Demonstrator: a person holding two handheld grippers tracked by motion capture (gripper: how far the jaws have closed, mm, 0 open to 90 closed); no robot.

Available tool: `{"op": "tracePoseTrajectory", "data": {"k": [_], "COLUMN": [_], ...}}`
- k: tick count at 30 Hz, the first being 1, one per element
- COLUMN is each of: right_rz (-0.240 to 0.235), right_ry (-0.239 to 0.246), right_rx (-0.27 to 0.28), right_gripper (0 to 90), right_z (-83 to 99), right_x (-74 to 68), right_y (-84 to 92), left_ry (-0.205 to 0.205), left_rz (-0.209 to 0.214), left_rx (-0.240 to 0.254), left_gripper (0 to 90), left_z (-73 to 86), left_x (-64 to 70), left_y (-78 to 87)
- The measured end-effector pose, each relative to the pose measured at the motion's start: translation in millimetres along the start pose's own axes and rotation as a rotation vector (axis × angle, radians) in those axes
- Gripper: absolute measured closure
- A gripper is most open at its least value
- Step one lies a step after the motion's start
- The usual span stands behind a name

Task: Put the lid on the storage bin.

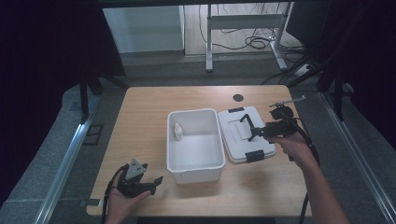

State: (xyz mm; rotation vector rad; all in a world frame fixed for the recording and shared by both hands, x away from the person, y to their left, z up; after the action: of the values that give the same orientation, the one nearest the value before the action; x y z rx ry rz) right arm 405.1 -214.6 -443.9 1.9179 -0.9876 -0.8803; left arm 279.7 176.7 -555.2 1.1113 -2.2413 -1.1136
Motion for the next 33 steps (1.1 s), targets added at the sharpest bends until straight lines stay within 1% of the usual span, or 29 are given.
{"op": "tracePoseTrajectory", "data": {"k": [2,3,6,8,10,12,13,15,17,18,20,24,25,26,27,28,30,31,32,33], "right_rz": [-0.007,0.000,0.003,-0.001,-0.001,0.000,0.000,0.008,0.007,0.022,0.030,0.027,0.011,0.008,0.013,0.013,0.032,0.032,0.031,0.031], "right_ry": [-0.007,-0.023,-0.034,-0.050,-0.053,-0.065,-0.065,-0.073,-0.075,-0.074,-0.068,-0.072,-0.082,-0.082,-0.085,-0.085,-0.088,-0.088,-0.082,-0.081], "right_rx": [-0.009,-0.025,-0.038,-0.066,-0.073,-0.092,-0.092,-0.112,-0.118,-0.132,-0.146,-0.161,-0.163,-0.168,-0.179,-0.179,-0.195,-0.195,-0.197,-0.199], "right_gripper": [26.5,26.8,27.3,28.8,29.6,31.7,31.7,33.7,34.5,36.7,38.1,39.8,40.7,40.9,41.1,41.1,43.7,43.7,46.2,46.8], "right_z": [-2.4,-5.6,-9.8,-16.3,-17.8,-24.7,-24.7,-30.7,-32.2,-34.7,-36.1,-38.9,-41.6,-42.2,-42.3,-42.3,-41.9,-41.9,-42.8,-43.2], "right_x": [1.9,5.3,8.6,13.0,13.9,16.2,16.2,19.2,20.2,23.8,26.9,30.3,31.8,32.7,34.5,34.5,39.6,39.6,41.6,41.6], "right_y": [-2.9,-6.6,-11.3,-20.3,-22.4,-30.4,-30.4,-36.8,-38.7,-43.5,-47.6,-53.3,-58.0,-60.9,-64.4,-64.4,-71.0,-71.0,-74.3,-75.5], "left_ry": [0.006,0.010,0.015,0.016,0.015,0.015,0.015,0.016,0.020,0.021,0.023,0.030,0.031,0.032,0.034,0.034,0.032,0.032,0.026,0.025], "left_rz": [0.003,0.002,0.002,0.002,0.002,0.003,0.003,0.003,0.004,0.003,0.001,0.003,0.004,0.004,0.004,0.004,0.003,0.003,-0.005,-0.007], "left_rx": [0.005,0.006,0.008,0.005,0.005,0.004,0.004,0.005,0.005,0.004,0.002,-0.005,-0.005,-0.005,-0.004,-0.004,-0.006,-0.006,-0.011,-0.010], "left_gripper": [22.7,22.7,22.6,22.6,22.6,22.6,22.6,22.6,22.5,22.5,22.5,22.5,22.5,22.5,22.6,22.6,22.6,22.6,22.7,22.7], "left_z": [-0.3,-0.3,-0.1,0.3,0.3,0.4,0.4,0.7,0.8,1.2,1.5,3.0,3.2,3.1,3.1,3.1,3.5,3.5,3.7,3.7], "left_x": [-0.4,-1.2,-1.8,-2.1,-2.0,-2.3,-2.3,-3.0,-3.5,-4.8,-5.6,-7.2,-7.8,-8.1,-8.3,-8.3,-8.6,-8.6,-8.9,-8.7], "left_y": [0.7,0.9,0.6,-0.6,-0.8,-1.3,-1.3,-1.4,-1.3,-1.1,-1.4,-3.3,-3.4,-3.4,-3.3,-3.3,-3.5,-3.5,-4.0,-4.2]}}
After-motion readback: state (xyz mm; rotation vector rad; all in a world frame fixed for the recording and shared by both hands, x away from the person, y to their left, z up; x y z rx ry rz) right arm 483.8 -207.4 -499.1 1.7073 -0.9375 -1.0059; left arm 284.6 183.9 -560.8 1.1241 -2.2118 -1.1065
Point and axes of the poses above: each handheld gripper's, and its own axes: y roughly backward along the jaws, z roughly out of its underside, x roughly to its right, the point moved 8 cm from there along -y, roughly forward along the jaws, and after that the axes turned 11 degrees about -x, right-handed, at the moved point
